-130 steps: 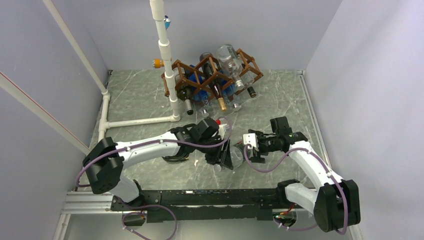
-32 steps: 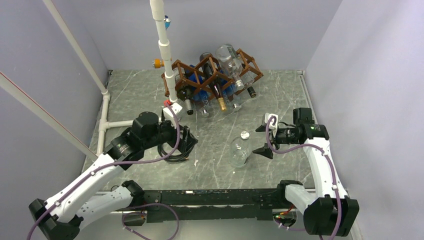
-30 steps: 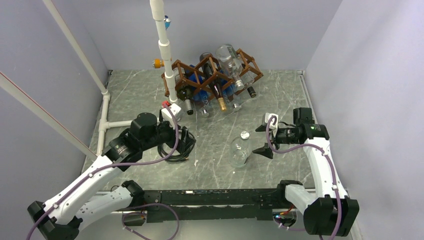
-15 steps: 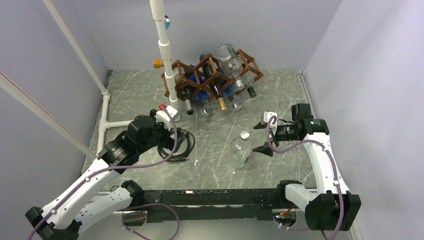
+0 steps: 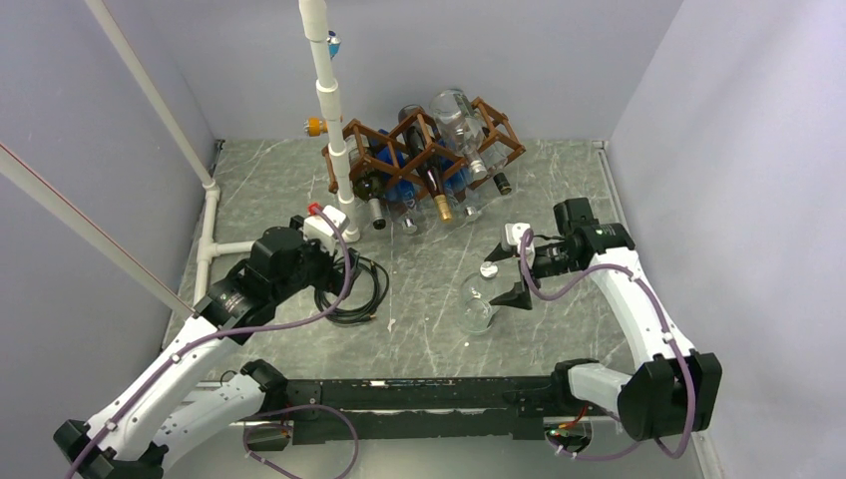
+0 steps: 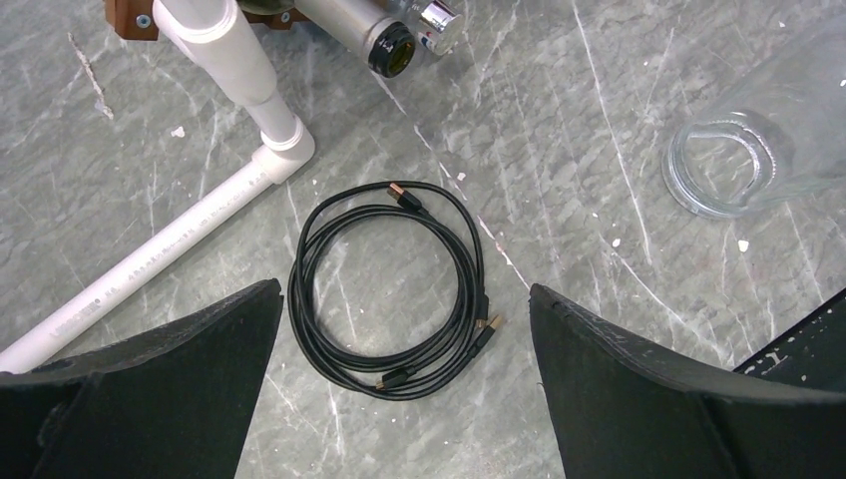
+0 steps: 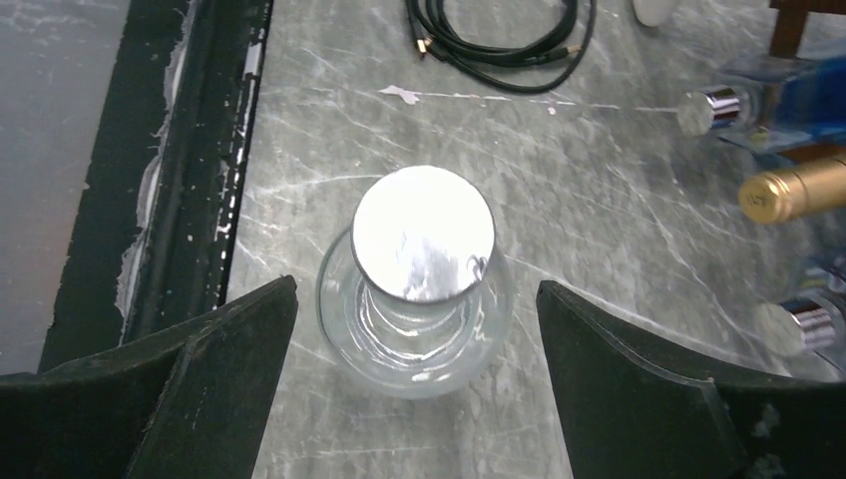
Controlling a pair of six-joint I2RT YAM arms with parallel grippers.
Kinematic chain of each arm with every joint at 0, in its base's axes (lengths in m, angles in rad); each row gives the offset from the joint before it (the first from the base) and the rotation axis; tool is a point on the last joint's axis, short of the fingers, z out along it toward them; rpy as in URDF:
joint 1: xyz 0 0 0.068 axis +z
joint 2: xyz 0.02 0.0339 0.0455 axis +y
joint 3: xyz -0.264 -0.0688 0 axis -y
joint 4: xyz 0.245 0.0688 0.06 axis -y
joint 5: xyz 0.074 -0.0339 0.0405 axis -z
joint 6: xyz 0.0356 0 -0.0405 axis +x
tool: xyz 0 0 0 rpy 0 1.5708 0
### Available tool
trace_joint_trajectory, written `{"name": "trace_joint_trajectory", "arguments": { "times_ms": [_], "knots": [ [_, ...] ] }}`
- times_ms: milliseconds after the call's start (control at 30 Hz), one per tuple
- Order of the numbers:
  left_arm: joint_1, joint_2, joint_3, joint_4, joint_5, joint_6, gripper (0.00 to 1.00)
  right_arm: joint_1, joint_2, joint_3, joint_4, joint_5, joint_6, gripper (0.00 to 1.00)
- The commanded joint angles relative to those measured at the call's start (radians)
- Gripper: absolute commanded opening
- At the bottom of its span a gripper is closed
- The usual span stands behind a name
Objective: Take the wine bottle off the wine rack
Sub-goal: Move the wine bottle to the corner of the board.
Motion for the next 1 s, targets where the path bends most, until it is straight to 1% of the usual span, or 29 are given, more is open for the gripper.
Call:
{"name": "trace_joint_trajectory", "arguments": {
  "times_ms": [0,100,300,533,733,867,967],
  "knots": [
    [0.018,-0.012,-0.001,0.018,0.023,0.005,1.00,0.043,0.023,0.040,0.060,-0.064,0.040,0.90],
    [0.025,-0.013,-0.001,0.018,0.026,0.005,1.00,0.062,0.031,0.019,0.090,-0.083,0.071,0.86],
    [0.037,-0.011,-0.003,0.021,0.037,0.004,1.00,0.092,0.038,-0.001,0.147,-0.071,0.126,0.76],
    [0.045,-0.010,-0.004,0.022,0.039,0.004,1.00,0.104,0.035,-0.023,0.180,-0.065,0.142,0.65],
    [0.050,-0.010,-0.005,0.025,0.039,0.004,1.00,0.104,0.025,-0.046,0.198,-0.065,0.144,0.58],
    [0.053,-0.009,-0.005,0.025,0.039,0.003,1.00,0.104,0.020,-0.047,0.202,-0.071,0.147,0.47],
    [0.054,-0.008,-0.006,0.026,0.039,0.004,1.00,0.104,0.014,-0.044,0.198,-0.075,0.148,0.34]
  ]
}}
